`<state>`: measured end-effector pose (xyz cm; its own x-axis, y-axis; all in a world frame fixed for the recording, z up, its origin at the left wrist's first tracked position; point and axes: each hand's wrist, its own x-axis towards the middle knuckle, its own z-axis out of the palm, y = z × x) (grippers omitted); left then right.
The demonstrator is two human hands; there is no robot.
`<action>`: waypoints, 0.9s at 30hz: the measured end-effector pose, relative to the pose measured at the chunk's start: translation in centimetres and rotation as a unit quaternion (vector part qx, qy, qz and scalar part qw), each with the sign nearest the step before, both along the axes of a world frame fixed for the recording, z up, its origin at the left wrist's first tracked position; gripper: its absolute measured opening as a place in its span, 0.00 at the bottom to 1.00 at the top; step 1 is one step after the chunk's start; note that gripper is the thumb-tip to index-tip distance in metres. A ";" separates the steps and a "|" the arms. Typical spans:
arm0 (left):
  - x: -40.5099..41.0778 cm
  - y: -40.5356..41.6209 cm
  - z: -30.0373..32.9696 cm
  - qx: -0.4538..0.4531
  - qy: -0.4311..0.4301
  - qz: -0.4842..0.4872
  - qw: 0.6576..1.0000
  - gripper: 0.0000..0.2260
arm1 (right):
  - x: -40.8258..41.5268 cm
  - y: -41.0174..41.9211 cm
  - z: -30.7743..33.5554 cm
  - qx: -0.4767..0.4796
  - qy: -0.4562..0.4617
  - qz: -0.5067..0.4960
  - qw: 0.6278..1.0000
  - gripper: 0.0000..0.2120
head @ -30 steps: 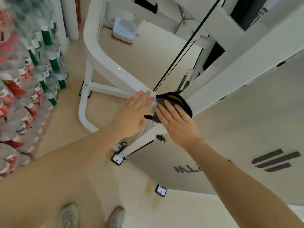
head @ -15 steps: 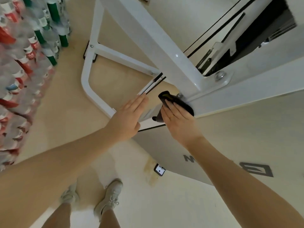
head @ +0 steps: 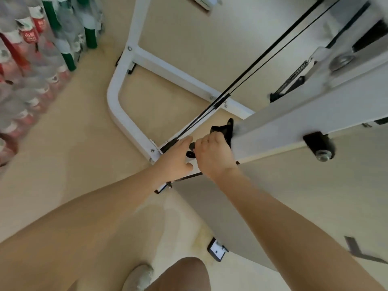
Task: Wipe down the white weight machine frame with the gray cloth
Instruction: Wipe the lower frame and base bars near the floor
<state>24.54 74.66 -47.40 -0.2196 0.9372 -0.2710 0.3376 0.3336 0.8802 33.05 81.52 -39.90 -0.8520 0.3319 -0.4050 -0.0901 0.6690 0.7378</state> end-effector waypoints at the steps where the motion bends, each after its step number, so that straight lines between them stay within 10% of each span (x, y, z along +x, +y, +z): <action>1: 0.2 0.3 -2.1 0.010 0.002 0.011 1.000 0.29 | 0.1 0.0 -2.3 0.007 -0.006 0.009 1.000 0.13; 8: 0.5 1.3 -13.0 0.049 0.013 0.032 0.998 0.07 | 0.5 0.1 -13.6 0.016 -0.015 0.025 0.999 0.11; 14: 0.6 1.9 -11.6 0.006 -0.048 -0.008 0.999 0.03 | 0.1 -0.2 -8.4 0.036 0.078 -0.020 0.996 0.08; 21: -1.4 3.4 -9.1 0.066 -0.109 -0.104 0.986 0.23 | -0.7 0.1 0.0 0.214 0.264 -0.041 0.940 0.14; 27: -2.0 2.6 -11.1 0.087 -0.164 -0.142 0.972 0.16 | 0.8 -2.1 -6.0 0.184 0.159 -0.131 0.961 0.14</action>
<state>22.54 77.23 -58.47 0.1254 0.9855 -0.1147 0.0860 0.1044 0.9908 33.80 79.41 -45.89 -0.7803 0.6235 0.0486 0.3158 0.3258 0.8912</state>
